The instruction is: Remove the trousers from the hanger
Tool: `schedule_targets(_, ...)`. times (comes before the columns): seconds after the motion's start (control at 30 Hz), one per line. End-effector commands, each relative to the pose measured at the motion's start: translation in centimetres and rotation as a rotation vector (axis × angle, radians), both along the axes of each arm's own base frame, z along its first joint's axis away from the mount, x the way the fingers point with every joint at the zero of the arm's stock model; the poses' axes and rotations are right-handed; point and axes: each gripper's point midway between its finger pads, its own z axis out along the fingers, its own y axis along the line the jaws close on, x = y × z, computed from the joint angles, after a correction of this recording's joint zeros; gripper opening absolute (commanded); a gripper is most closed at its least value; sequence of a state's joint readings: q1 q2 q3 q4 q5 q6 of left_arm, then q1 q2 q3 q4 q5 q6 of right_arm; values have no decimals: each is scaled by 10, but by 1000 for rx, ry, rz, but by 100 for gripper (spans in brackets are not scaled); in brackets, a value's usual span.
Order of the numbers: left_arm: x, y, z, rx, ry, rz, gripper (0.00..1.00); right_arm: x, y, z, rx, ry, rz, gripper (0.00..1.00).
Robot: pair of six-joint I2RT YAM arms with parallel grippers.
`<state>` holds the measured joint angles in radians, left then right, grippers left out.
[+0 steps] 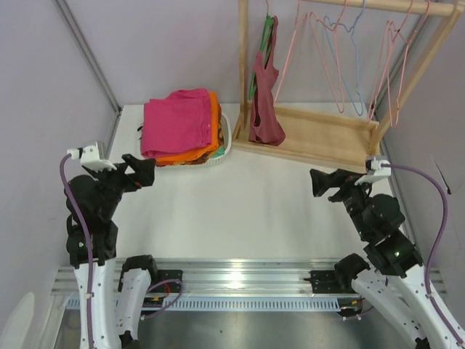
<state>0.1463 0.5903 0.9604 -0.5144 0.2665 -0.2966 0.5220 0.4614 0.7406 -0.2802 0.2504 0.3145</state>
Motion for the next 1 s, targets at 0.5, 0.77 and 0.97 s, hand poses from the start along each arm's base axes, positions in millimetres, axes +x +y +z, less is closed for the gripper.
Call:
schedule_targets(0.5,-70,-28,-19,-148,-50,-47,100,-26,-17,-34,143,-4,-38,100)
schedule_targets(0.77,-62,-30,-49,-133,-1,-64,100,-23,-16,-46,136,19,-39,100)
schedule_targets(0.97,-58,-26,-63,-122,29,-47,100,-22,-18,-54,128,37,-54,99)
